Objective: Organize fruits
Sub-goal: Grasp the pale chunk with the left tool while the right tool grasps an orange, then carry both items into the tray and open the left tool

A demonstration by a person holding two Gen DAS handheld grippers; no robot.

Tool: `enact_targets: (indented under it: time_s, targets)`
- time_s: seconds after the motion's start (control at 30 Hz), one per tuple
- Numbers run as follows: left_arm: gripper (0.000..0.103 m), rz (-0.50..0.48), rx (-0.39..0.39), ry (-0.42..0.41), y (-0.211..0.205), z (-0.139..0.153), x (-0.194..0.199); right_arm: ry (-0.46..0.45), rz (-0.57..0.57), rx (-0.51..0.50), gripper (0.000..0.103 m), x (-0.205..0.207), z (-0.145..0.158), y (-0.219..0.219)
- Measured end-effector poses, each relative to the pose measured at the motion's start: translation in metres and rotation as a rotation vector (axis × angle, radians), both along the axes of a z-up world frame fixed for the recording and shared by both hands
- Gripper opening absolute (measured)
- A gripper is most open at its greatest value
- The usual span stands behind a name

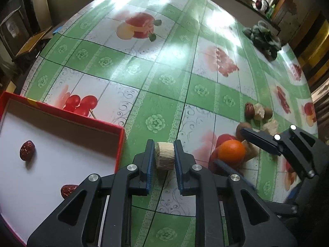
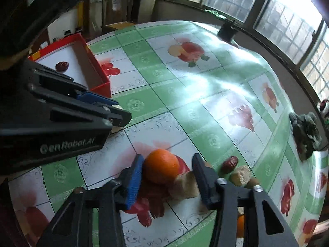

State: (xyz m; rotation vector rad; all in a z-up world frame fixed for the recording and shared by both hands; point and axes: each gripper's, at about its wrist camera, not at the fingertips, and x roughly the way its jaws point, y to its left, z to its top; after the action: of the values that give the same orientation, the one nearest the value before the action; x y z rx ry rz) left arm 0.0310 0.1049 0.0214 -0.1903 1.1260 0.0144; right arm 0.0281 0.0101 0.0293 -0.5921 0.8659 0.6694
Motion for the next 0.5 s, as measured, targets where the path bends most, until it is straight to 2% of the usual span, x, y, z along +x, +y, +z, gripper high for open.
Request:
enact_targets:
  time_s: [0.03, 0.13, 0.2, 0.27, 0.33, 0.5]
  targets:
    - [0.022, -0.005, 0.015, 0.02, -0.002, -0.004, 0.001, 0.009, 0.006, 0.003, 0.033, -0.002, 0.001, -0.002]
    - [0.023, -0.016, 0.05, 0.009, -0.007, -0.004, 0.001, -0.003, -0.009, -0.026, 0.033, -0.004, -0.001, -0.005]
    - [0.023, -0.028, 0.043, -0.001, -0.008, -0.005, 0.0, -0.002, -0.035, -0.006, 0.033, -0.006, 0.0, -0.012]
    - [0.023, -0.036, 0.045, -0.011, -0.009, -0.005, -0.003, 0.012, -0.07, 0.055, 0.033, -0.009, 0.003, -0.024]
    - [0.017, -0.044, 0.058, -0.025, -0.01, -0.005, -0.007, 0.036, -0.105, 0.136, 0.033, -0.013, 0.005, -0.037]
    - [0.017, -0.057, 0.092, -0.077, -0.015, 0.006, -0.023, 0.076, -0.196, 0.297, 0.033, -0.025, 0.008, -0.063]
